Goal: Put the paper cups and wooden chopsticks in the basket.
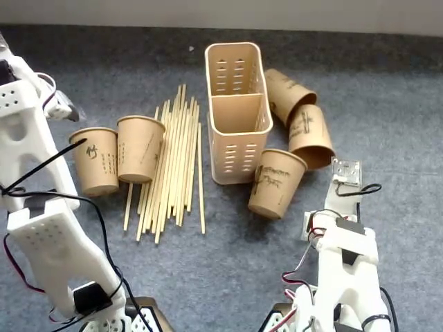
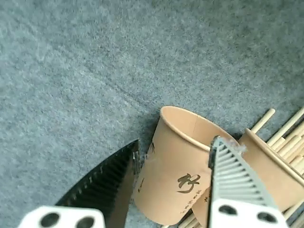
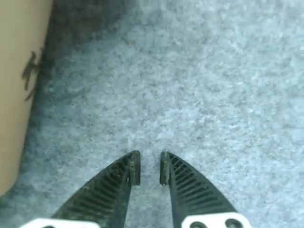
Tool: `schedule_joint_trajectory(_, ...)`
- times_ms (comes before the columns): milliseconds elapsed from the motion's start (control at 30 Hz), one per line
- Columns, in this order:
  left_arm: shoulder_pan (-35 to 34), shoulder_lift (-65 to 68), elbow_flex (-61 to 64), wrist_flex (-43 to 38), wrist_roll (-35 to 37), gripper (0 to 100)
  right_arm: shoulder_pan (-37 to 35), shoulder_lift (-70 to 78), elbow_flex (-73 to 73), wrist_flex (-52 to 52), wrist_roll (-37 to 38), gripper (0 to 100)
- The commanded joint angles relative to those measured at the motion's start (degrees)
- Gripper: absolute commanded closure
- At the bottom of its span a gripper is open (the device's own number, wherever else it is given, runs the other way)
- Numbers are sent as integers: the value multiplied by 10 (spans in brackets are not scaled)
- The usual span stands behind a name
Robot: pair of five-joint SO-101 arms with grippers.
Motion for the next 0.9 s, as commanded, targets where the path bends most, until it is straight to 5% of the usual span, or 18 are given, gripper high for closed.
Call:
schedule_joint_trajectory(0, 10, 7, 34, -40, 32, 744, -6, 8, 3, -28, -5, 910)
schedule_joint_trajectory(367, 9, 131, 51, -46, 40, 753, -7, 3, 12, -40, -5, 910)
schedule_joint_trajectory(567, 9, 131, 42, -21, 36, 995, -7, 5, 12, -40, -4, 910)
schedule_joint_trajectory(867, 8, 130, -44, 10, -5, 995, -7, 6, 12, -40, -4, 910)
